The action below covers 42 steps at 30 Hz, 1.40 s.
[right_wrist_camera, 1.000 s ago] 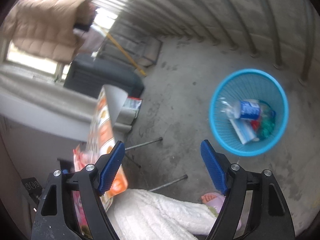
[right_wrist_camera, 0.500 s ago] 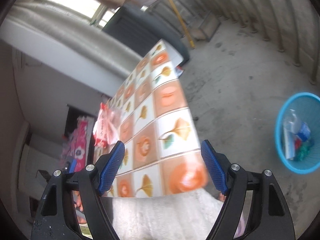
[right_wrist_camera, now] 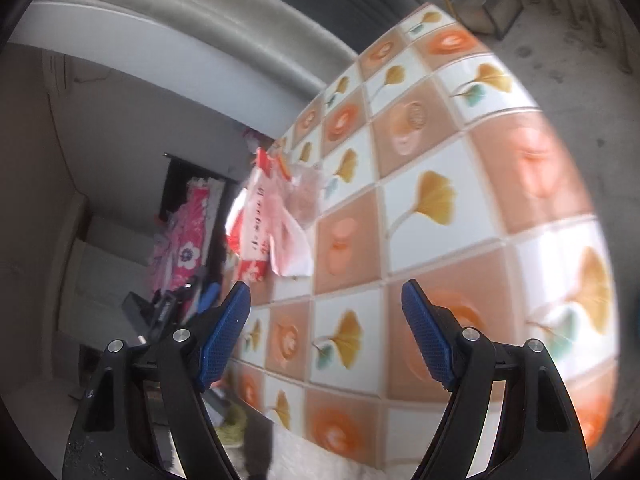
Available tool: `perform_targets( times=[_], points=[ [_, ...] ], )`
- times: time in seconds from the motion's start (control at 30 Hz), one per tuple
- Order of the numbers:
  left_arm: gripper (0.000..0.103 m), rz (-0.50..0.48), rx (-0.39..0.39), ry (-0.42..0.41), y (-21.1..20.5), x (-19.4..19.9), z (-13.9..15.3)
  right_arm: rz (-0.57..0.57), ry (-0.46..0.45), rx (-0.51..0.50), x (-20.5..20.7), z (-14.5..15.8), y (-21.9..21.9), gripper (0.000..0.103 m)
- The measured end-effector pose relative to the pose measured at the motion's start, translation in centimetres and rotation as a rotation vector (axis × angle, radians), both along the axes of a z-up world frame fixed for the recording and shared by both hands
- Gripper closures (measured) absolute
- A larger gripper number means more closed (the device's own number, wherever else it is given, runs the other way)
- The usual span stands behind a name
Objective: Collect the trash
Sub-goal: 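Grasp the red snack bag with the left gripper while the right grasps a clear wrapper, then lift the red snack bag and clear wrapper off the table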
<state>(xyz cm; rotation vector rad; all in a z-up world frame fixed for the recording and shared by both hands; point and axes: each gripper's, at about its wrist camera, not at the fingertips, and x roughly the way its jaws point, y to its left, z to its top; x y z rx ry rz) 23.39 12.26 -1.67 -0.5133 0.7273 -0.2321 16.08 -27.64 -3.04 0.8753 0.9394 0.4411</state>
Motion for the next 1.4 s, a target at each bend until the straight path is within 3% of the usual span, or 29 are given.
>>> perform_targets(
  times=[0.2,0.37,0.77,0.83,1.0,1.4],
  points=[
    [0.049,0.009,-0.023,0.090,-0.4,3.4,-2.9,0.038,0.021,0.095,5.0,-0.5,3.8,0.035],
    [0.057,0.037,-0.027,0.109,-0.2,4.0,-4.1,0.051,0.048,0.100,8.5,-1.5,6.4,0.043],
    [0.091,0.049,-0.022,0.121,0.5,4.7,-5.3,0.064,0.057,0.199,8.7,-3.5,6.6,0.086],
    [0.092,0.048,-0.025,0.116,0.5,4.7,-5.2,0.068,0.043,0.201,8.4,-3.2,5.9,0.094],
    [0.094,0.051,-0.032,0.097,0.6,4.6,-4.9,0.069,0.009,0.211,8.1,-2.6,5.9,0.100],
    [0.097,0.085,-0.104,-0.005,2.0,3.2,-2.2,0.072,-0.047,0.261,6.4,-1.6,4.9,0.103]
  ],
)
